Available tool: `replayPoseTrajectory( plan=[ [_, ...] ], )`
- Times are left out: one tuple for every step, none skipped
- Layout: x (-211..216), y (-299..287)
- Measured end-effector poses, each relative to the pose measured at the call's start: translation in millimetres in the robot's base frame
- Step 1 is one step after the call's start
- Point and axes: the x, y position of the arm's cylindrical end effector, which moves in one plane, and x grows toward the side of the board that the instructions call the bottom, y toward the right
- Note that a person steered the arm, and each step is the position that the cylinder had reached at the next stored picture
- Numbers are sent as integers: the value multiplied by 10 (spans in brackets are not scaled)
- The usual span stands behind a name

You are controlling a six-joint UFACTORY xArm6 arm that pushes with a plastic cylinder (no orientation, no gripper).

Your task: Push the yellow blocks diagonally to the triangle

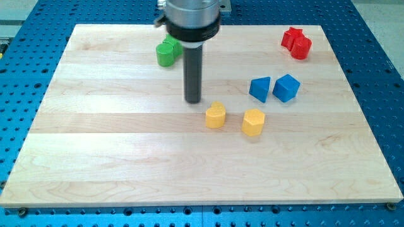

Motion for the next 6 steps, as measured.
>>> replayPoseTrajectory(
  plan=[
    [275, 99],
    [457, 438],
    [463, 1066],
    [510, 1448],
    [719, 1677],
    [806, 1956]
  ],
)
